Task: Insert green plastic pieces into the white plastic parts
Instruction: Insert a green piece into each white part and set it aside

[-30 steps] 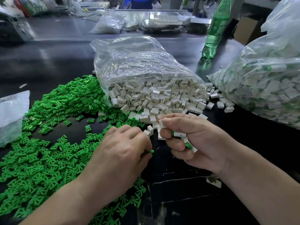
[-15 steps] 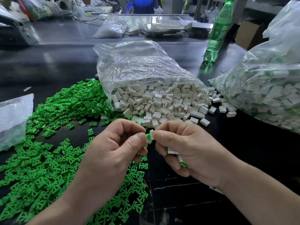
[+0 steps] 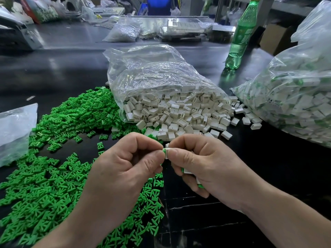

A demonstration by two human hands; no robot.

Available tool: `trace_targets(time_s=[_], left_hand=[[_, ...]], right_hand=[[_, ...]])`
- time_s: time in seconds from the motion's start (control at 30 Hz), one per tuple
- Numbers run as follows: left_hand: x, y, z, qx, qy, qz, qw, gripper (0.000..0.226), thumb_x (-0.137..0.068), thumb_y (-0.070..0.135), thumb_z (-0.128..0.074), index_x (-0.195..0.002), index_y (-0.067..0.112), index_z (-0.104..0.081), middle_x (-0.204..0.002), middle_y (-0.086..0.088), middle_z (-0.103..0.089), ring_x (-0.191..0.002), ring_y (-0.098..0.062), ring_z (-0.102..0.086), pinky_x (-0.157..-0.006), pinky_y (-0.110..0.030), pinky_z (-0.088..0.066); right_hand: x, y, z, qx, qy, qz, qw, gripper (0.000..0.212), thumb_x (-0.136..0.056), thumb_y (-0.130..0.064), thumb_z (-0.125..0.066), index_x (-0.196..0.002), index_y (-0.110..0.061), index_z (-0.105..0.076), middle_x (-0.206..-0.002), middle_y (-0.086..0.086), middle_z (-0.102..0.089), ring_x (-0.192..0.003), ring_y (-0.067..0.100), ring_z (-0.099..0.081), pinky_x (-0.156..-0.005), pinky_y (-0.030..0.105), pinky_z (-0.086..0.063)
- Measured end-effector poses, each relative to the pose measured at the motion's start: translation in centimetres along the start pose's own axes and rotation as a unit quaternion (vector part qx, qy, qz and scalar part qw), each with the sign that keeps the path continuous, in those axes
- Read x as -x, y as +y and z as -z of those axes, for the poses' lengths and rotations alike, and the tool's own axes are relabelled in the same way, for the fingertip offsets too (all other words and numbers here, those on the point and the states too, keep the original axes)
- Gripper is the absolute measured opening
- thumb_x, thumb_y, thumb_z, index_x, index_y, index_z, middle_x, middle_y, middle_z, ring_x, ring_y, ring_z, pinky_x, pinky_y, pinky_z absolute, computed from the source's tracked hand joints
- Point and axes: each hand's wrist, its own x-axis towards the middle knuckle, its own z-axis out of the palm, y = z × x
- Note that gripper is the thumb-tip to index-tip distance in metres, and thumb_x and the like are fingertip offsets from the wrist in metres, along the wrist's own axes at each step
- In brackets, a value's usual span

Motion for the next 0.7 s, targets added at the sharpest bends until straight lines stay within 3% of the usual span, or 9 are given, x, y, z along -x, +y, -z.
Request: trace_targets(time_s=[0.1,0.17,0.27,0.4,0.57,0.7], left_hand=[[-0.1,-0.2,0.2,0.040,-0.026,0.017,0.999,0.012,-0.081,0.037,-0.078,-0.086,0.027,-0.072,-0.075,-0.006,-0.072,-0.067,-0.017,-0.070,-0.059,-0.020,-0.055],[-0.4,-0.4,0.4,0.132,-0.054,0.063,0.988,0.021,-0.081,0.038,-0.076,-0.094,0.022,-0.073,-0.074,-0.009,-0.070,-0.065,-0.022,-0.067,-0.057,-0.025,-0.054],[-0.5,-0.5,0.2,0.280,-0.142,0.133,0.940,0.041,-0.082,0.039,-0.075,-0.114,0.016,-0.068,-0.070,-0.013,-0.066,-0.057,-0.022,-0.064,-0.048,-0.028,-0.052],[-0.5,-0.3,-0.1,0.423,-0.231,0.172,0.859,0.037,-0.092,0.030,-0.068,-0.121,0.007,-0.063,-0.079,-0.017,-0.070,-0.065,-0.024,-0.071,-0.049,-0.029,-0.057],[-0.7,-0.5,-0.1,0.466,-0.225,0.205,0.831,0.032,-0.086,0.025,-0.074,-0.112,0.007,-0.069,-0.078,-0.020,-0.072,-0.065,-0.027,-0.073,-0.051,-0.031,-0.058],[-0.7,-0.5,0.1,0.476,-0.224,0.218,0.822,0.029,-0.084,0.025,-0.077,-0.107,0.009,-0.071,-0.074,-0.020,-0.072,-0.061,-0.027,-0.073,-0.049,-0.031,-0.058]], right_hand=[[0.1,-0.2,0.0,-0.018,-0.008,-0.001,1.000,0.016,-0.096,-0.030,-0.066,-0.090,-0.016,-0.069,-0.069,-0.002,-0.060,-0.043,0.011,-0.046,-0.036,0.019,-0.034],[0.2,-0.3,0.0,-0.058,-0.019,-0.003,0.998,0.016,-0.093,-0.032,-0.066,-0.087,-0.017,-0.069,-0.070,0.002,-0.059,-0.041,0.011,-0.045,-0.035,0.018,-0.033],[0.3,-0.4,-0.2,-0.110,-0.041,-0.013,0.993,0.019,-0.090,-0.031,-0.067,-0.090,-0.013,-0.069,-0.071,0.006,-0.058,-0.040,0.012,-0.044,-0.035,0.017,-0.032],[0.4,-0.5,-0.2,-0.161,-0.069,-0.053,0.983,0.036,-0.088,-0.033,-0.068,-0.109,-0.004,-0.065,-0.066,0.002,-0.060,-0.039,0.009,-0.045,-0.034,0.016,-0.030],[0.4,-0.9,-0.2,-0.145,-0.071,-0.059,0.985,0.022,-0.087,-0.033,-0.068,-0.096,-0.013,-0.069,-0.064,0.002,-0.060,-0.039,0.008,-0.046,-0.034,0.015,-0.031],[0.4,-1.1,-0.5,-0.138,-0.074,-0.054,0.986,0.024,-0.088,-0.033,-0.069,-0.095,-0.011,-0.068,-0.064,0.001,-0.060,-0.039,0.008,-0.046,-0.033,0.015,-0.031]])
